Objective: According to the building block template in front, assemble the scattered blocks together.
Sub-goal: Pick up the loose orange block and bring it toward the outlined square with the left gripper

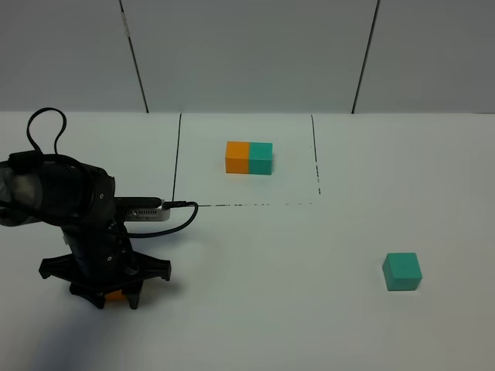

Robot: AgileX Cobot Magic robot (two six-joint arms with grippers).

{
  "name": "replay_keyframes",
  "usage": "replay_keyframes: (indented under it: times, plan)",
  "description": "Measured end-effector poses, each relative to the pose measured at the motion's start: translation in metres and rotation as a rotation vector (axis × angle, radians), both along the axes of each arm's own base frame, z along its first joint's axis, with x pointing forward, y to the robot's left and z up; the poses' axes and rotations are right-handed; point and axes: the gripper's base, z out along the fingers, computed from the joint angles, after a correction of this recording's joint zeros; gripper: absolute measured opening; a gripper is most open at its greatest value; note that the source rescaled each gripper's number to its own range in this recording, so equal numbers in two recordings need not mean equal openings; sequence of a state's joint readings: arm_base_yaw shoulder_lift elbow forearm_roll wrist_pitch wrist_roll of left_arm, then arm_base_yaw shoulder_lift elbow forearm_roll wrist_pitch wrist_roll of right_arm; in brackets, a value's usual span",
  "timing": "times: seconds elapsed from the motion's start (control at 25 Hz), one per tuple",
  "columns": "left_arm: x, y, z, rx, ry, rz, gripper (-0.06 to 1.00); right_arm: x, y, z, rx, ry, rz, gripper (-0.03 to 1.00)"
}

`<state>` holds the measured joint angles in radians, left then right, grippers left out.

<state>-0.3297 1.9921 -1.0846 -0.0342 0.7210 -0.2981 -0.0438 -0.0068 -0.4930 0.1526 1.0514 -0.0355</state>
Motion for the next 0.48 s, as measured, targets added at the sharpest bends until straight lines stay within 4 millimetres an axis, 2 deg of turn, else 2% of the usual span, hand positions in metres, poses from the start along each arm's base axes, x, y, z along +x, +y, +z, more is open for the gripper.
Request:
replay_keyframes:
  times: [0.32,0.48]
  plan:
    - [-0.002,0.009,0.007,0.080,-0.022,-0.113,0.00,0.000,0.000,0.000,0.000,0.000,0.000,0.74]
    - [-0.004,0.017,0.030,0.135,-0.068,-0.245,0.00,0.000,0.000,0.000,0.000,0.000,0.000,0.74]
